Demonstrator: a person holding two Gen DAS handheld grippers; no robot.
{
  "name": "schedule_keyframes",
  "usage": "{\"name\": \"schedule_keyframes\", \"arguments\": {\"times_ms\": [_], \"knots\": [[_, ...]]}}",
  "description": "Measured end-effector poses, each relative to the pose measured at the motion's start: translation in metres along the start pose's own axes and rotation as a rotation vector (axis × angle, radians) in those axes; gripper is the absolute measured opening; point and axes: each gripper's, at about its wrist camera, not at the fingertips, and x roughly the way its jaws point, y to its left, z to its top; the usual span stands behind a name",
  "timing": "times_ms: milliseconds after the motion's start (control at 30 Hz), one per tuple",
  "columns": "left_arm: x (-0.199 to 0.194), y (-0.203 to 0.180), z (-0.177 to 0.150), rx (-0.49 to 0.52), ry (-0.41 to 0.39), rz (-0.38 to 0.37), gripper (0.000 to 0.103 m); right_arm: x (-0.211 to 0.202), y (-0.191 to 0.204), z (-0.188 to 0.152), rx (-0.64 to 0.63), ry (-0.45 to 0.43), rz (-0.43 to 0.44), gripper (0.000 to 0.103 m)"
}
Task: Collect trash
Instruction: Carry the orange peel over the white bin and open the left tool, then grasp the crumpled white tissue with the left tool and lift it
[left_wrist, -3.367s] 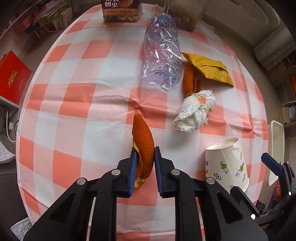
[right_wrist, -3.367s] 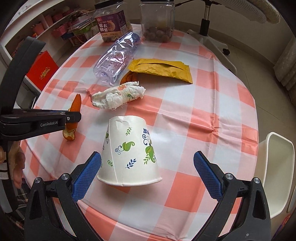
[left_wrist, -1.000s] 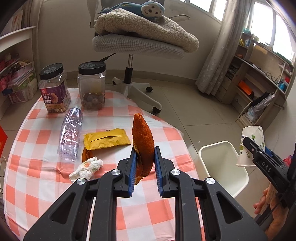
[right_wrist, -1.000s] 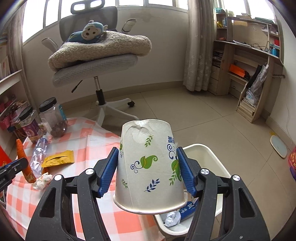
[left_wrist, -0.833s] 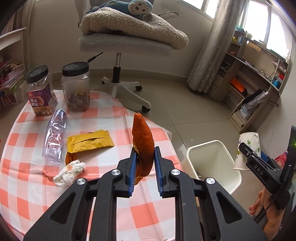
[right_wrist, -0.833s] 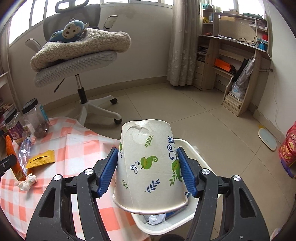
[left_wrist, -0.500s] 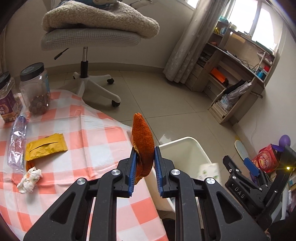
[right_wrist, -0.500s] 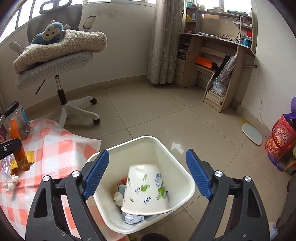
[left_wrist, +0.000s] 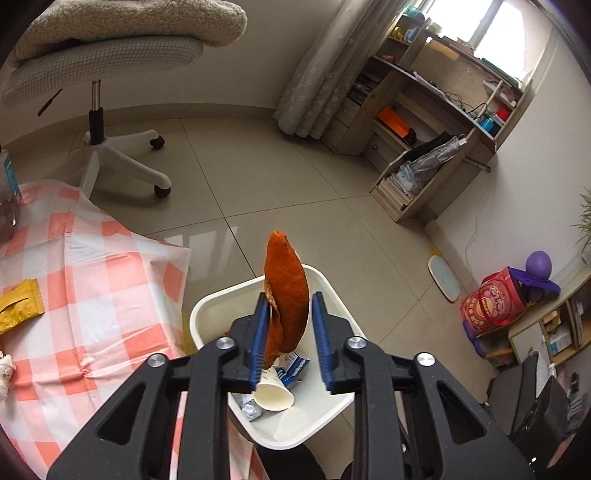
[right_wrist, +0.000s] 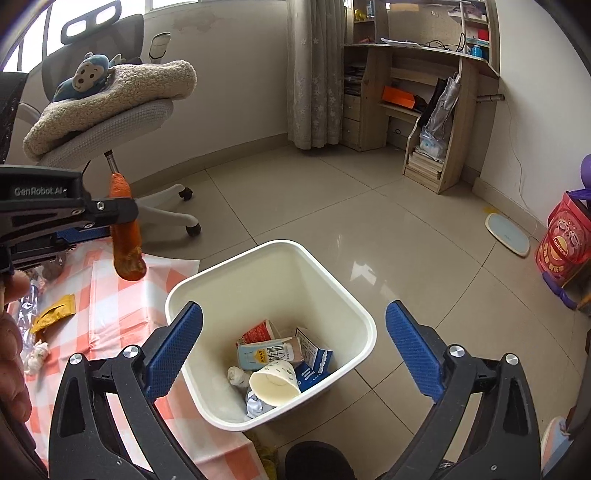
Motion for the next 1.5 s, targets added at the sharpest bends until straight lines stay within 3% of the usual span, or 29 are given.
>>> {"name": "schedule_keyframes", "arguments": {"times_ms": [33, 67, 300, 533, 833, 933, 1067, 1233, 1500], "knots": [[0.001, -0.001, 0.002, -0.012, 0.0, -0.007, 0.056, 0.0, -0.001, 0.0, 0.002, 0.001, 0.0, 0.095], [0.0, -0.002, 0.004, -0.024, -0.007, -0.014, 0.06, 0.0, -0.002, 0.0, 0.005, 0.002, 0.0, 0.095], [-0.014, 0.009, 0.002, -0.039, -0.03, 0.01, 0.06, -0.003, 0.004, 0.001, 0.005, -0.011, 0.016, 0.095], [-0.038, 0.041, -0.016, -0.024, -0.076, 0.121, 0.061, -0.007, 0.021, 0.008, 0.011, -0.041, 0.037, 0.096], [-0.073, 0.089, -0.037, 0.006, -0.146, 0.317, 0.069, -0.011, 0.067, 0.015, -0.024, -0.064, 0.081, 0.096], [-0.082, 0.108, -0.044, -0.002, -0.155, 0.373, 0.078, -0.012, 0.086, 0.015, -0.046, -0.065, 0.097, 0.096], [-0.09, 0.136, -0.053, -0.013, -0.148, 0.433, 0.08, -0.01, 0.111, 0.014, -0.076, -0.057, 0.119, 0.096], [-0.092, 0.178, -0.058, -0.043, -0.095, 0.54, 0.08, -0.007, 0.144, 0.012, -0.107, -0.042, 0.145, 0.096], [-0.077, 0.258, -0.073, -0.079, 0.115, 0.626, 0.08, -0.002, 0.189, 0.005, -0.161, -0.018, 0.193, 0.096]]}}
